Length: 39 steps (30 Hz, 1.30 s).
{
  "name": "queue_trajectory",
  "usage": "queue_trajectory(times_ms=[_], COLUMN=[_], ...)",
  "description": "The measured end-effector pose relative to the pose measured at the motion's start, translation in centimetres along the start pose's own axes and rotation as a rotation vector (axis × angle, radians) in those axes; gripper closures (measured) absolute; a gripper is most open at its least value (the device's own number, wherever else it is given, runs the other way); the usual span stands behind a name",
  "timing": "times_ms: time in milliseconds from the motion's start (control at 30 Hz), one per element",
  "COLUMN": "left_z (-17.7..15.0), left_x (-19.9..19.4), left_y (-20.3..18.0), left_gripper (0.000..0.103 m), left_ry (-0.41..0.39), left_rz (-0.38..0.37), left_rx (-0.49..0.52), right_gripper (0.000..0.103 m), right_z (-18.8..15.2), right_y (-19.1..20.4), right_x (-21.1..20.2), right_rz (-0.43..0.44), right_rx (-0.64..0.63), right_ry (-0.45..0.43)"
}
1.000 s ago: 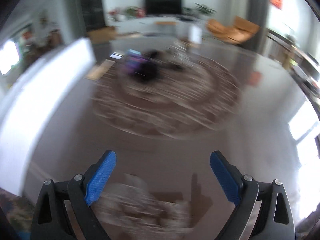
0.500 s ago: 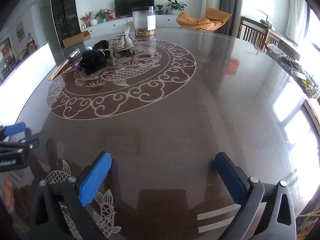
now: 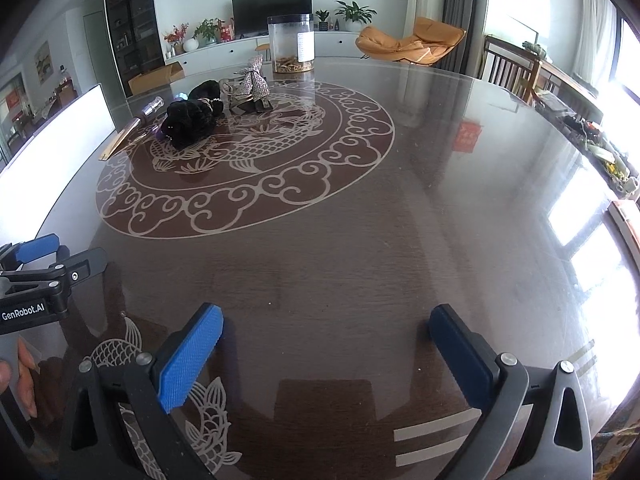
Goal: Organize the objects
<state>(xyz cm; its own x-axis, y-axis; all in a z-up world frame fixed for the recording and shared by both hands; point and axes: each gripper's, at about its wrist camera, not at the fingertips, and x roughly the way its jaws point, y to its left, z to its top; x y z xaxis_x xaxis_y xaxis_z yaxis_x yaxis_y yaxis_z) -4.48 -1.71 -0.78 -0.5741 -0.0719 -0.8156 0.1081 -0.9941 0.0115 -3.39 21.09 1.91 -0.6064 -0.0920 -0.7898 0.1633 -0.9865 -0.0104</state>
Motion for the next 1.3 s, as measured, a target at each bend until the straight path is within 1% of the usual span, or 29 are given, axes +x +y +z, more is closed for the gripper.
queue_trajectory(times_ms=[600,1300], left_z=[-0.18,-0.16], left_x=[0.05,0.08], left_y=[-0.09,-0.11], left_gripper=[0.000,0.000], left_ry=[-0.002,-0.001], left_rz=[-0.002,-0.002], left_rx=[0.000,-0.001], right_gripper=[0.000,0.000], right_z=[0.00,0.00], right_y=[-0.23,-0.23], right_x=[-0.13,-0.05], right_rz=[0.019,0.017], right_rx=[0.008,0.007], right_ry=[-0.013,-0.013])
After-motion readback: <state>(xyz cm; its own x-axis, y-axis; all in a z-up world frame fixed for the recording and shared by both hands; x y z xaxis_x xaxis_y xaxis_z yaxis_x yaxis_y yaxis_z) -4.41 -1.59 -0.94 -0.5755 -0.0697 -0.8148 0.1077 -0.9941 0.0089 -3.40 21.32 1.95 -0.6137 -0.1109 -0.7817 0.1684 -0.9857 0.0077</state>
